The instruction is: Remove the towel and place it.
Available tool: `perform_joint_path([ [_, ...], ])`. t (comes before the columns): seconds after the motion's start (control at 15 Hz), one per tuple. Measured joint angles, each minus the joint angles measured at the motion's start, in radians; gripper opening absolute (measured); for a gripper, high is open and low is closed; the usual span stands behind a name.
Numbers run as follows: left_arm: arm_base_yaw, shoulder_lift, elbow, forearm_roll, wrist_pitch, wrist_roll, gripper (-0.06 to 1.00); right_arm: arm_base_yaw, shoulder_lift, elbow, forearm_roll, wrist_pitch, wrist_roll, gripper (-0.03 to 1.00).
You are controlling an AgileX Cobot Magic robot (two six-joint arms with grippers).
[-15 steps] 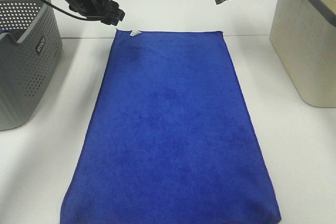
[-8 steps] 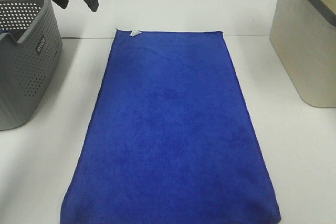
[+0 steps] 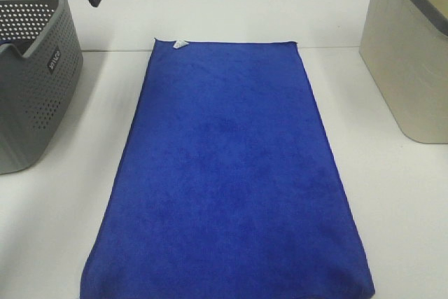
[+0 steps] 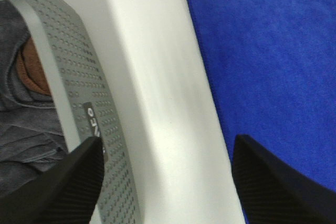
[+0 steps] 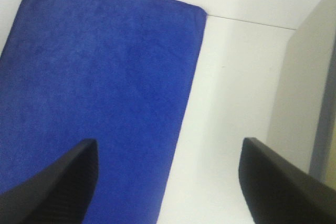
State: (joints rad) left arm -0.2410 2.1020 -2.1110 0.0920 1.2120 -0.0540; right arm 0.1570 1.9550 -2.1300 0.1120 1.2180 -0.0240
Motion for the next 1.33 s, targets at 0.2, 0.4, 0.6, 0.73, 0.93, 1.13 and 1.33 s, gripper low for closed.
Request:
perform_joint_path([
  [0.2,0.056,-0.049,0.0,0.008,0.002,-0.002,0.66,-0.029,-0.042,0.049,-0.031,0.0,0.002,0.73],
  [0.4,0.14,-0.081,0.0,-0.014,0.002,-0.002,0.66,-0.069,-0.097,0.119,-0.033,0.0,0.002,0.73],
  [0.6,0.265,-0.093,0.0,-0.092,0.002,0.018,0.66,-0.146,-0.166,0.226,-0.038,0.0,0.002,0.73],
  [0.73,0.291,-0.095,0.001,-0.117,0.002,0.038,0.66,-0.158,-0.207,0.285,-0.041,-0.001,0.002,0.73],
  [0.93,0.292,-0.26,0.184,-0.123,0.0,0.092,0.66,-0.158,-0.372,0.471,-0.011,-0.002,0.002,0.73],
  [1.13,0.292,-0.533,0.529,-0.071,-0.007,0.093,0.66,-0.158,-0.615,0.738,-0.01,-0.002,0.004,0.73],
  [1.33,0.292,-0.895,0.884,-0.044,-0.088,0.079,0.66,-0.158,-0.906,1.003,0.01,-0.001,0.011,0.73],
])
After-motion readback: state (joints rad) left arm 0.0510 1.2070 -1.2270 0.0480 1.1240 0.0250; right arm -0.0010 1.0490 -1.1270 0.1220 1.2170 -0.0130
